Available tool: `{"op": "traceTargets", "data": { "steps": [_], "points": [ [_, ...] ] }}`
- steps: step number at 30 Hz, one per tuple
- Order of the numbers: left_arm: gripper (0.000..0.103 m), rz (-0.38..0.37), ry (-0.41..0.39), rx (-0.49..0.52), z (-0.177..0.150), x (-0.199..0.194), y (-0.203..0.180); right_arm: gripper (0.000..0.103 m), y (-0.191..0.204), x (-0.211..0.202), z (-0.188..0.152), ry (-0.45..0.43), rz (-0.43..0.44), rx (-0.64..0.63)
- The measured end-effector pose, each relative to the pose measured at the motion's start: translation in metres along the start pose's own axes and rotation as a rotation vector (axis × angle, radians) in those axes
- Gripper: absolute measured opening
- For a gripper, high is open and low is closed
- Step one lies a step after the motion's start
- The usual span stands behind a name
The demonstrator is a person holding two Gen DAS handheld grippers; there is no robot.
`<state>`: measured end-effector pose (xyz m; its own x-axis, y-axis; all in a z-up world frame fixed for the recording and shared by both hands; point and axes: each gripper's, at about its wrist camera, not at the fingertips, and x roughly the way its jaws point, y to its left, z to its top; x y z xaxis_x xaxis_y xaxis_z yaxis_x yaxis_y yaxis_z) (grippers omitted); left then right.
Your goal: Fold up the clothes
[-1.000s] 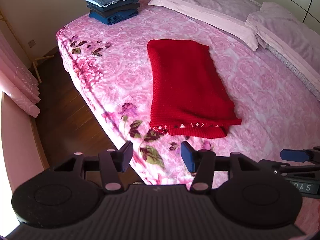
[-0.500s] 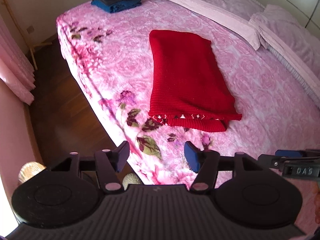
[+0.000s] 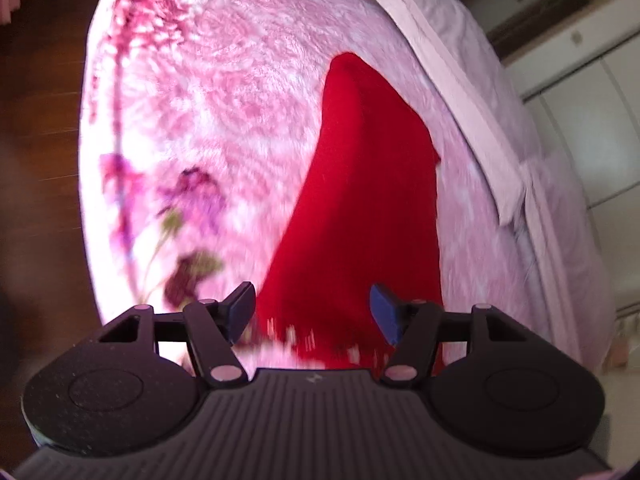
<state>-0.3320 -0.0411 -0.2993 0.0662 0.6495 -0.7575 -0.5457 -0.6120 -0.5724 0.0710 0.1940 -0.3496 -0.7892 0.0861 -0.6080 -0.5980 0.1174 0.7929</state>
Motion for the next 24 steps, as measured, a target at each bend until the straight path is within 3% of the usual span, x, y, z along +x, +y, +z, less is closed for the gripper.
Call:
{"op": "traceTargets", "data": {
  "steps": [5, 9, 13, 16, 18, 20, 24],
  "points": [
    [0.058, -0.068, 0.026, -0.046, 0.014, 0.045, 0.033, 0.064, -0.019, 0.037, 0.023, 0.002, 0.071, -0.005],
    [0.054, -0.181, 0.137, -0.03, 0.009, 0.072, 0.043, 0.063, -0.015, 0.051, 0.036, 0.055, 0.124, -0.086],
    [0.055, -0.235, 0.194, 0.033, 0.007, 0.089, 0.046, 0.063, -0.006, 0.069, 0.052, 0.148, 0.174, -0.172],
    [0.053, -0.298, 0.225, -0.005, 0.014, 0.096, 0.056, 0.063, 0.0, 0.085, 0.063, 0.238, 0.206, -0.245],
    [0.031, -0.297, 0.245, 0.025, 0.017, 0.1, 0.055, 0.062, 0.004, 0.093, 0.067, 0.291, 0.212, -0.3],
    [0.012, -0.29, 0.264, 0.072, 0.015, 0.103, 0.05, 0.02, 0.006, 0.098, 0.067, 0.323, 0.19, -0.341],
    [0.008, -0.301, 0.234, 0.126, 0.012, 0.093, 0.043, 0.015, 0.01, 0.093, 0.063, 0.337, 0.156, -0.384]
  ]
}}
